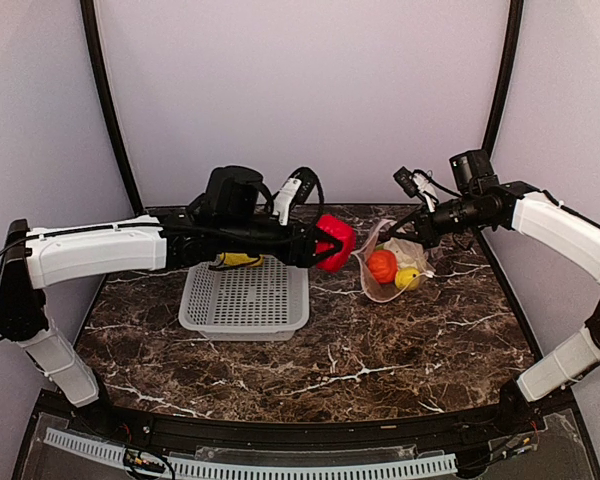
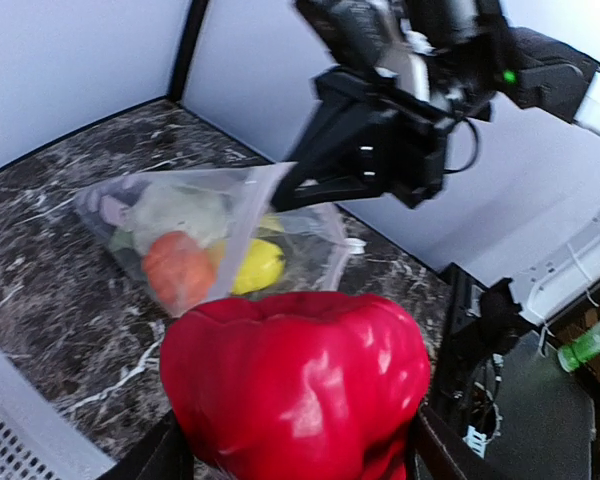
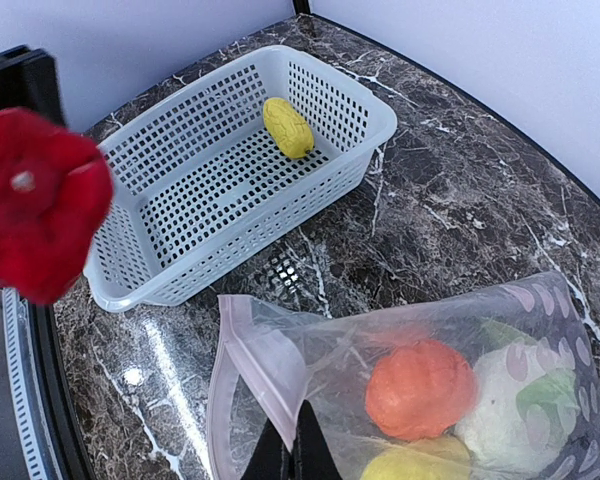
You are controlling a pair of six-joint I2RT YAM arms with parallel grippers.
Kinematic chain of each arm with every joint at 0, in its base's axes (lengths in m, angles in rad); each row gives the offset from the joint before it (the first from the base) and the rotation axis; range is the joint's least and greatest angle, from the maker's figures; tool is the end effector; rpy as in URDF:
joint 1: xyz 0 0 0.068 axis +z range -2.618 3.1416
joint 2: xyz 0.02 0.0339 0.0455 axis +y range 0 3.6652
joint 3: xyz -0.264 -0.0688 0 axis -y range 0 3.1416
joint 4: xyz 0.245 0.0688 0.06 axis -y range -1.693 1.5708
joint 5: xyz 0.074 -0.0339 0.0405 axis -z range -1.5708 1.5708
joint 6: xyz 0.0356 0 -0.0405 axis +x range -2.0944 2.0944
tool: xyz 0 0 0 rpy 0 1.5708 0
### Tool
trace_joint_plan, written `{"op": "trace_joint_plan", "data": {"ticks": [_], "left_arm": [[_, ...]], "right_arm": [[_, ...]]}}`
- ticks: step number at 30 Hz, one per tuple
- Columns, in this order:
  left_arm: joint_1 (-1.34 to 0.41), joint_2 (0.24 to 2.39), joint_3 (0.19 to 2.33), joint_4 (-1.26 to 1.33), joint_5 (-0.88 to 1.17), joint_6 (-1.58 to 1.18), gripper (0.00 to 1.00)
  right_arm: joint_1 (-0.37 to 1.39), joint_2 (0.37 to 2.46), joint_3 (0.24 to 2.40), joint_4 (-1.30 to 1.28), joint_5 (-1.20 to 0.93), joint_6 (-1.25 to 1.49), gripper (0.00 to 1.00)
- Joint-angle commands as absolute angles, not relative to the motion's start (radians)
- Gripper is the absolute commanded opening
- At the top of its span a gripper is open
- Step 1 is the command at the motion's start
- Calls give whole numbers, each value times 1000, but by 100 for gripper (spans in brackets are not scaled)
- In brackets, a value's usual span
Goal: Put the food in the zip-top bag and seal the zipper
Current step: Place the fake vegetable in the zipper food storage bag.
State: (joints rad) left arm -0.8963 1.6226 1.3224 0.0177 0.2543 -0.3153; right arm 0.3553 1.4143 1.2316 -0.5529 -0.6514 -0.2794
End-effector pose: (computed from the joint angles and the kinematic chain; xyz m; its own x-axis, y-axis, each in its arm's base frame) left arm 0.2363 -0.3099 0.3318 -0.4467 0.0781 -0.8913 0.8081 0.4627 -0.3645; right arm 0.2799 0.1269 0.3201 -0.4122 -0.3869 -0.8249 -0.8445 0.5020 0.1866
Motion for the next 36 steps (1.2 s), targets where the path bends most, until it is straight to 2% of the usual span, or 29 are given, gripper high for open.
{"op": "trace_joint_plan", "data": {"ticks": [1, 8, 12, 20, 24, 36], "left_arm": [[-946, 1629, 1335, 154, 361, -332, 36], [-1025, 1761, 1420, 197, 387, -436, 35], [-1038, 1856, 1531, 130, 300, -514, 35], [-1038, 1943, 1604, 40, 90, -556, 32], [-1038, 2023, 1682, -41, 39, -580, 31], [-1037, 2151, 1823, -32, -91, -661, 27]], "right_arm": [[356, 1415, 1219, -519, -670, -282, 0], [356, 1411, 1217, -517, -680, -278, 0], [356, 1403, 1218, -513, -687, -274, 0], [356, 1381, 1213, -511, -709, -272, 0], [356, 1374, 1209, -512, -751, -280, 0], [356, 1351, 1205, -511, -819, -268, 0]]}}
